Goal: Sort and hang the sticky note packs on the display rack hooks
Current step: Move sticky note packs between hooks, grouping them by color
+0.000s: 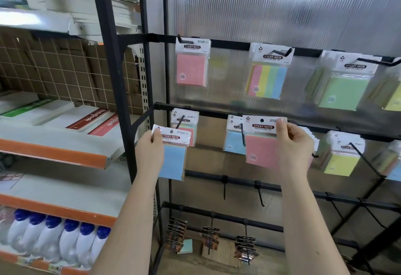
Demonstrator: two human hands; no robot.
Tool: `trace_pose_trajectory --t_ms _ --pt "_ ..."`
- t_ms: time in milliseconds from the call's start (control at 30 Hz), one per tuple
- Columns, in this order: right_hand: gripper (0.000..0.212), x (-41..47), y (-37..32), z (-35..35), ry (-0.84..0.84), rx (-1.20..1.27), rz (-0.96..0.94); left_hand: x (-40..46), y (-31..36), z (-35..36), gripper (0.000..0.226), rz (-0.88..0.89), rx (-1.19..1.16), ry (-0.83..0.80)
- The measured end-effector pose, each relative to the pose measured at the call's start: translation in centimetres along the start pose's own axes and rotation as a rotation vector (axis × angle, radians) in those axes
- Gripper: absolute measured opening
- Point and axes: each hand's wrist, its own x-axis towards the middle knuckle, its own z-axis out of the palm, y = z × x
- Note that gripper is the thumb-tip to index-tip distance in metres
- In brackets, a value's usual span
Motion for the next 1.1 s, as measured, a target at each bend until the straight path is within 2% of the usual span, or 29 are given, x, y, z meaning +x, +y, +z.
trace_pose_trajectory --t_ms 200,433,567,700,800,1100 --pt "0.035 1.6 -2.6 3.2 -0.043 0.075 -0.064 -0.1 1.2 -0.8 0.024 0.022 -0.062 0.029" --pt "0.024 3.9 -6.4 8.5 -0.269 0.144 -0.104 -0.1 2.8 -2.9 0.023 0.044 -0.086 0.104" --pt "0.025 4.4 -9.0 10.8 -0.32 0.175 -0.166 0.3 2.8 -4.0 0.029 0.084 -0.108 0.178" --pt "0.017 4.1 -11.1 12.6 -0.374 0.232 -0.214 0.4 2.8 -4.7 0.03 0.081 -0.156 0.205" --pt "0.015 3.9 -12.2 13.9 -0.399 0.285 -0.196 0.5 3.0 -5.2 0.026 0.071 -0.18 0.207" --pt "0.014 3.7 -13.1 15.9 -0.382 0.319 -0.112 0.7 3.4 -6.5 0.034 0.148 -0.11 0.256"
